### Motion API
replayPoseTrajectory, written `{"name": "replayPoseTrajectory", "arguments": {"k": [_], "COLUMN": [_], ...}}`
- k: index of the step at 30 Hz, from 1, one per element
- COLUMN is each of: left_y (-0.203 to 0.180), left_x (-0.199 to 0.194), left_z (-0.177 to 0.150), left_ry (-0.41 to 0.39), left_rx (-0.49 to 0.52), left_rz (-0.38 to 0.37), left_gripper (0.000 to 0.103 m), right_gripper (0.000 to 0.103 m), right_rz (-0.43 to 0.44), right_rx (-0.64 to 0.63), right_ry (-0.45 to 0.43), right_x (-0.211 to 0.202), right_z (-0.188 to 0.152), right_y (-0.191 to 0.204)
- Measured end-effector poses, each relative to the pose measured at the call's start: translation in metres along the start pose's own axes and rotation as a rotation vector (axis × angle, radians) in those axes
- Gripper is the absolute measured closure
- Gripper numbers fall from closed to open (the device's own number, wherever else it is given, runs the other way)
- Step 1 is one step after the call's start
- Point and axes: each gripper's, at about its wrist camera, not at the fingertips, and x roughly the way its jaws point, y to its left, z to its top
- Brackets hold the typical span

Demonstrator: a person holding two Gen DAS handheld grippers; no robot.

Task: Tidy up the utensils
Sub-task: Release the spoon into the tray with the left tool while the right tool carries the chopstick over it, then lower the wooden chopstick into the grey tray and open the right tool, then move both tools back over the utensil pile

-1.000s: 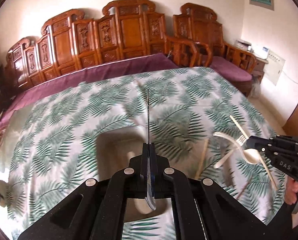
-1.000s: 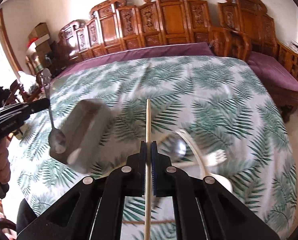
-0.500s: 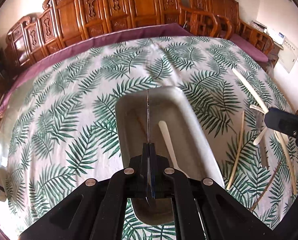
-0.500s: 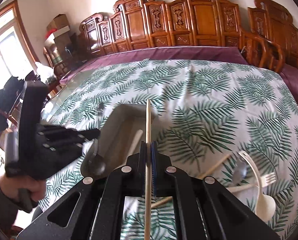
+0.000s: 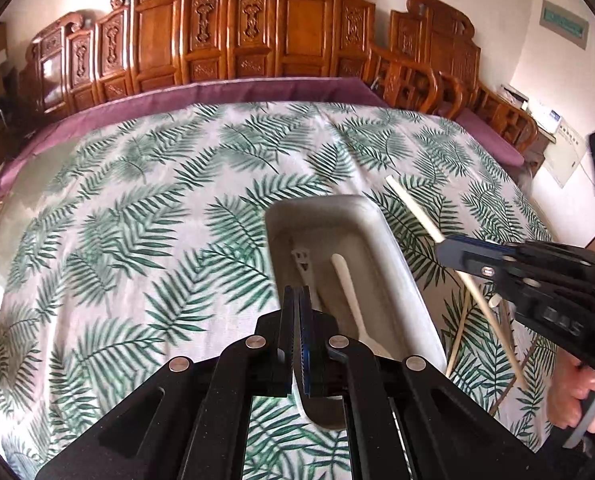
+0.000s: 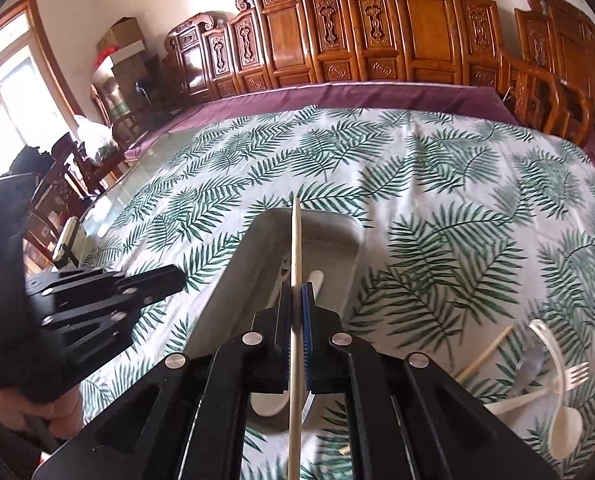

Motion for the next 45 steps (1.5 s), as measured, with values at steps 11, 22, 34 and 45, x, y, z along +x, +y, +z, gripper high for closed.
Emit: {"name": "replayPoseTrajectory", "arguments": {"k": [11, 22, 34, 45], "left_y": [0.031, 0.031, -0.021, -0.077], "left_x": [-0.029, -0.038, -0.063, -0.071], "left_z": [-0.006, -0.013, -0.024, -0.051], "left_ry": [-0.073, -0.091, -0.142, -0.15], "left_rx": [-0.051, -0.037, 0.023, 0.067], "left_rz": [0.028, 0.037, -0.004, -0.062], "left_gripper": [0.078, 0.078, 0.071, 0.067], "right_gripper": [0.097, 0.093, 0.093, 0.088], "right_rz": [-0.008, -0.041, -0.19, -0.291], "right_rx": [0.112, 0.075, -0.023, 0.075], "right_ry": [-0.001, 0.027, -0.006, 0.031], "right_x": [0.044, 0.044, -0.066, -0.104], "right_z": [0.015, 0.009, -0.079, -0.155], "right_y": [0.009, 0.009, -0.039, -0.086]}}
